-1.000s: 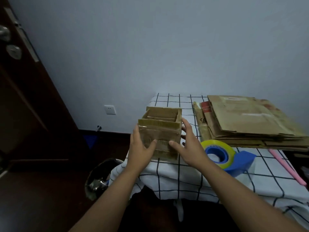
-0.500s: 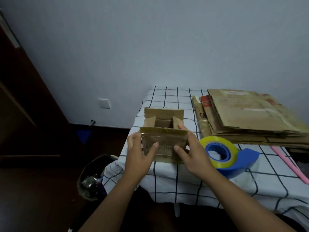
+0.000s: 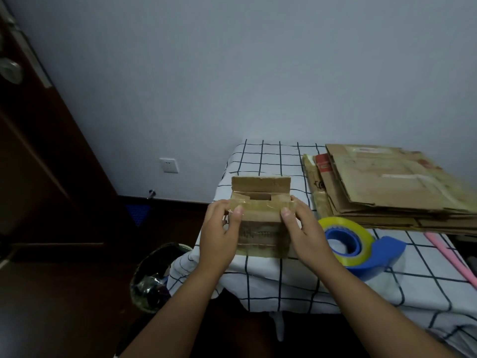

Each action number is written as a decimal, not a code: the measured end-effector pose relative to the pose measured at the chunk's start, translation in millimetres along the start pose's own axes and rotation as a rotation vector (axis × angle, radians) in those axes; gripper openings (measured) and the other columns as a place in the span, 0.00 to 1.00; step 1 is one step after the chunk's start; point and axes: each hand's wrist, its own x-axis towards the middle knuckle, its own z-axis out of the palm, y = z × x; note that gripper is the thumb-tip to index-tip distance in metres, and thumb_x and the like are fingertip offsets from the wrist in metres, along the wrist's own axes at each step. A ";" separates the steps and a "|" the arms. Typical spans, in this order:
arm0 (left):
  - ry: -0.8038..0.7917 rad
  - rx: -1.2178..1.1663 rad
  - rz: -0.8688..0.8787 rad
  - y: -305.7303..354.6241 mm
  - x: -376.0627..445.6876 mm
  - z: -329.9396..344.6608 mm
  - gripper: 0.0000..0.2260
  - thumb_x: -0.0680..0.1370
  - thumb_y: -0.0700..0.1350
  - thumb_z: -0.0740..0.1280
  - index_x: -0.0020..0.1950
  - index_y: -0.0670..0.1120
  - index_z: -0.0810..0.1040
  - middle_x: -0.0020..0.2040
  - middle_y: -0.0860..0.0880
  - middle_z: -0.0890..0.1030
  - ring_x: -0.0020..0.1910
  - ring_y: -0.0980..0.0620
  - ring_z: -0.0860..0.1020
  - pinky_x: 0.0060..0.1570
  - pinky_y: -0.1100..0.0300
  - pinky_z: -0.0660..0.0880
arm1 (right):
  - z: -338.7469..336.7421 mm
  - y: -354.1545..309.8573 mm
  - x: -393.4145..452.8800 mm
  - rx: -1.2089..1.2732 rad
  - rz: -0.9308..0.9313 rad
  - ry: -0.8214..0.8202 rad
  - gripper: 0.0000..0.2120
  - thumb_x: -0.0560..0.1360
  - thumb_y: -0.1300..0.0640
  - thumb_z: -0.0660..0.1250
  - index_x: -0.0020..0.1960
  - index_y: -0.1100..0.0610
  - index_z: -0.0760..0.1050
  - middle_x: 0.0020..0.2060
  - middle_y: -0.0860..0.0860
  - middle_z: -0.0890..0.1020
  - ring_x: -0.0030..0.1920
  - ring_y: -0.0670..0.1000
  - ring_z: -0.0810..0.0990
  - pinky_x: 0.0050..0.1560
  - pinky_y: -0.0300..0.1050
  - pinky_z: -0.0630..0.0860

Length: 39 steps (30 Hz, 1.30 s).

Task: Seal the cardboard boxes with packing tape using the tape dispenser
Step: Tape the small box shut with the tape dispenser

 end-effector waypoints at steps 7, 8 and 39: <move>-0.077 -0.009 -0.170 0.4 13.9 -1.8 0.20 0.78 0.47 0.68 0.66 0.59 0.65 0.64 0.53 0.72 0.58 0.58 0.74 0.52 0.56 0.78 | -3.7 6.9 8.4 0.027 0.122 0.019 0.33 0.79 0.50 0.68 0.77 0.42 0.54 0.66 0.34 0.68 0.56 0.26 0.72 0.49 0.24 0.71; -0.104 0.037 -0.138 1.7 17.5 -2.4 0.26 0.77 0.45 0.67 0.71 0.59 0.62 0.68 0.54 0.69 0.63 0.57 0.71 0.58 0.57 0.74 | -4.1 4.9 10.2 0.001 0.118 0.007 0.35 0.79 0.50 0.68 0.79 0.43 0.51 0.71 0.37 0.66 0.61 0.30 0.72 0.55 0.28 0.71; -0.296 0.500 0.159 9.1 11.1 0.4 0.23 0.78 0.54 0.68 0.73 0.52 0.71 0.77 0.52 0.63 0.67 0.49 0.71 0.55 0.56 0.73 | -50.2 5.9 -5.1 -0.531 -0.133 -0.161 0.35 0.80 0.42 0.61 0.81 0.45 0.48 0.80 0.41 0.51 0.77 0.45 0.55 0.73 0.44 0.60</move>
